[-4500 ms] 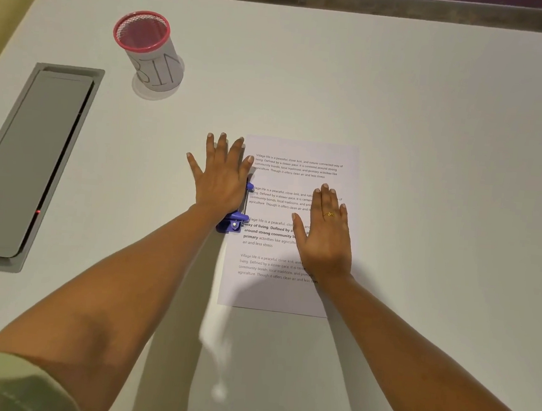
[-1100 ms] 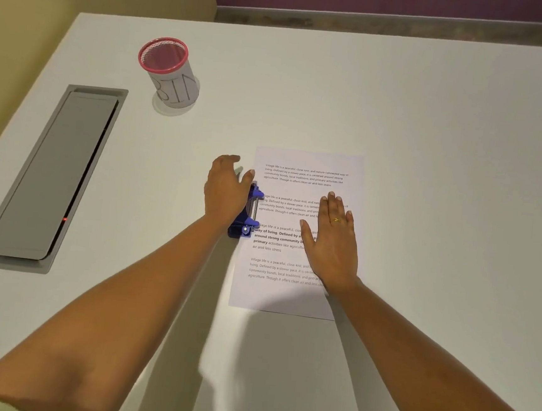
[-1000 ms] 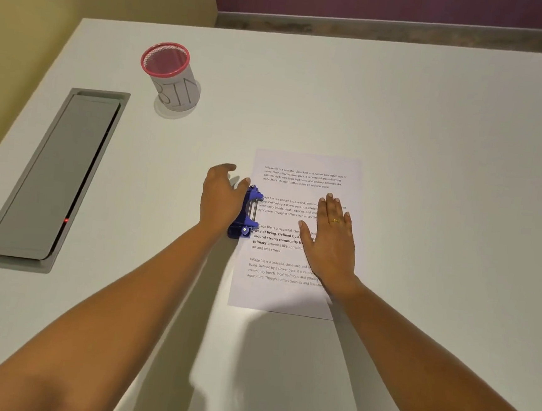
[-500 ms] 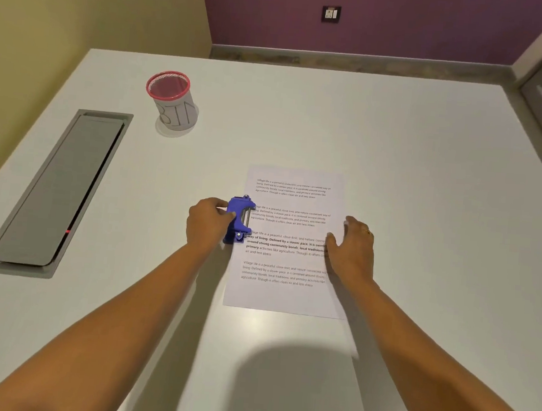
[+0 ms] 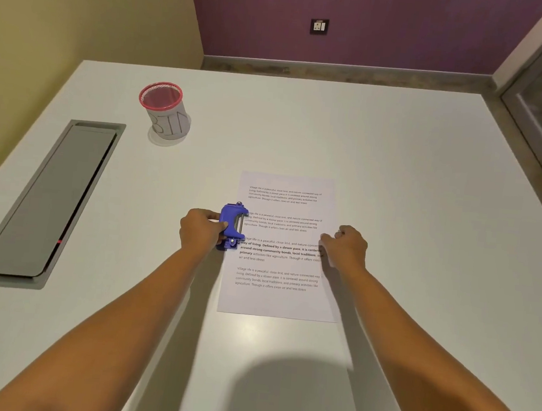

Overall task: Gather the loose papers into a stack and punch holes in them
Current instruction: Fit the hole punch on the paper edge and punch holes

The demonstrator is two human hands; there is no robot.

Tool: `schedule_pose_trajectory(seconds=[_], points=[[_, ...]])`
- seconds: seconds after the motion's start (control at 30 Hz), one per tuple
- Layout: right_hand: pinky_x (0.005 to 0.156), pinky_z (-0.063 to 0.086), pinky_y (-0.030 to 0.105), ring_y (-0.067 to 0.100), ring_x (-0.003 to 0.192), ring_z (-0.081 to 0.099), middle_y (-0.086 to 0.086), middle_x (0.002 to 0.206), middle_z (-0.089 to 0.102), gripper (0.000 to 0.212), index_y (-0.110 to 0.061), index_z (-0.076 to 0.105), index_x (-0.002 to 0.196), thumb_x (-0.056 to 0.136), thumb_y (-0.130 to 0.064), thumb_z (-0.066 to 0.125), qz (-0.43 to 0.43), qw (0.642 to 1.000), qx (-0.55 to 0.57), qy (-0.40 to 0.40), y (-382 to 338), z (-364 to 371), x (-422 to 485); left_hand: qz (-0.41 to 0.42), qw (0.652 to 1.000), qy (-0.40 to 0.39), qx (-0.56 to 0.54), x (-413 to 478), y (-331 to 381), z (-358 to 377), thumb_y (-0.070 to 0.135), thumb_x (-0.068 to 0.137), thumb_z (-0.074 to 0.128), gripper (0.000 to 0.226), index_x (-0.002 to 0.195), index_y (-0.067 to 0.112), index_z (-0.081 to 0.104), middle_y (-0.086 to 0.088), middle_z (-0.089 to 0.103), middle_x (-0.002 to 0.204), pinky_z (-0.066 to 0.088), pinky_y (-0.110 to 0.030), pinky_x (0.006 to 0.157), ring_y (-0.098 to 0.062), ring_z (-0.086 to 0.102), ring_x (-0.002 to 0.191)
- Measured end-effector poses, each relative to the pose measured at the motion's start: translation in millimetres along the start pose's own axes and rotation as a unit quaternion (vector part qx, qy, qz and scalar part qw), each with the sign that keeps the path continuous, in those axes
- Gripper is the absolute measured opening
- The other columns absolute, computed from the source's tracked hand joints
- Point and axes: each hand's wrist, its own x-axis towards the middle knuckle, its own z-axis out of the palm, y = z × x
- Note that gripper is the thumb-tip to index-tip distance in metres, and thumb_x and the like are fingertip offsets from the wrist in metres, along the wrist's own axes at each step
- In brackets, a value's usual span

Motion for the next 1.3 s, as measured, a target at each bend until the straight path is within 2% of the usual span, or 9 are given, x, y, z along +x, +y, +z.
schedule_pose_trajectory(seconds=[0.07,0.17,0.3,0.57,0.67,0.87,1.03,1.2,1.3], points=[[0.063,0.042,0.03,0.023,0.072,0.043,0.008,0.069,0.048,0.007,-0.007,0.053,0.08,0.08,-0.011,0.058,0.037,0.999,0.022,0.005,-4.7,-3.5,4.9,-0.003,1.0,-0.003,-0.006,0.4,0.5,-0.3,0.005,0.079,0.068,0.024,0.102,0.002,0.064,-0.019,0.068,0.081,0.056,-0.043,0.081,-0.02,0.062,0.055],[0.047,0.025,0.025,0.02,0.053,0.032,0.004,0.057,0.035,0.033,-0.012,0.034,0.056,0.078,-0.005,0.057,0.088,0.994,0.06,-0.008,-10.1,-8.5,12.2,-0.008,1.0,-0.008,-0.015,0.7,1.2,-0.6,0.004,0.08,0.067,0.024,0.103,0.001,0.064,-0.018,0.066,0.08,0.056,-0.044,0.082,-0.026,0.063,0.059],[0.051,0.03,0.024,0.022,0.063,0.043,0.007,0.059,0.042,0.024,-0.007,0.041,0.057,0.078,0.004,0.048,0.149,0.978,0.14,-0.033,-12.4,-12.5,18.3,-0.008,1.0,-0.006,-0.022,-0.1,0.5,-0.3,0.004,0.079,0.068,0.024,0.103,0.001,0.064,-0.023,0.07,0.088,0.056,-0.045,0.083,-0.032,0.066,0.067],[0.04,0.028,0.019,0.015,0.041,0.037,0.005,0.058,0.043,0.026,-0.009,0.045,0.061,0.086,-0.003,0.05,0.165,0.967,0.184,-0.068,-16.2,-17.5,18.0,-0.014,0.999,-0.008,-0.034,1.1,-0.6,1.0,0.003,0.08,0.067,0.021,0.101,0.002,0.064,-0.024,0.07,0.091,0.056,-0.046,0.083,-0.037,0.07,0.081],[0.029,0.028,0.007,0.01,0.022,0.039,0.005,0.057,0.042,0.027,-0.009,0.045,0.061,0.087,-0.002,0.05,0.17,0.958,0.216,-0.08,-19.5,-18.2,15.0,-0.014,0.999,-0.009,-0.037,0.7,-0.6,1.2,0.003,0.08,0.066,0.021,0.101,0.002,0.064,-0.024,0.07,0.09,0.056,-0.046,0.083,-0.037,0.07,0.081],[0.027,0.03,0.006,0.006,0.03,0.047,0.001,0.059,0.049,0.026,-0.01,0.05,0.062,0.088,-0.008,0.055,0.162,0.95,0.249,-0.092,-21.8,-17.5,11.8,-0.013,0.999,-0.005,-0.038,1.1,-1.1,1.6,0.004,0.08,0.067,0.021,0.101,0.003,0.065,-0.023,0.07,0.088,0.056,-0.046,0.081,-0.035,0.07,0.077],[0.052,0.037,0.022,0.016,0.051,0.044,0.003,0.063,0.053,0.025,-0.013,0.054,0.069,0.089,-0.026,0.054,0.168,0.945,0.256,-0.116,-20.1,-17.4,14.9,-0.013,0.999,-0.004,-0.037,1.8,-2.8,2.0,0.004,0.08,0.066,0.021,0.101,0.002,0.065,-0.016,0.067,0.078,0.057,-0.043,0.078,-0.022,0.064,0.058],[0.054,0.033,0.023,0.015,0.052,0.04,0.001,0.061,0.049,0.029,-0.015,0.051,0.065,0.09,-0.029,0.051,0.175,0.947,0.247,-0.108,-16.5,-17.7,16.8,-0.014,0.999,-0.006,-0.036,2.8,-3.0,2.0,0.004,0.08,0.067,0.021,0.1,0.003,0.065,-0.017,0.067,0.078,0.057,-0.044,0.079,-0.026,0.066,0.062],[0.046,0.033,0.02,0.013,0.049,0.039,-0.003,0.062,0.05,0.03,-0.016,0.05,0.066,0.091,-0.032,0.049,0.191,0.942,0.253,-0.11,-18.0,-18.2,15.7,-0.015,0.999,-0.003,-0.029,3.3,-3.5,2.1,0.006,0.08,0.067,0.021,0.1,0.005,0.065,-0.017,0.068,0.078,0.057,-0.045,0.079,-0.033,0.069,0.072]])
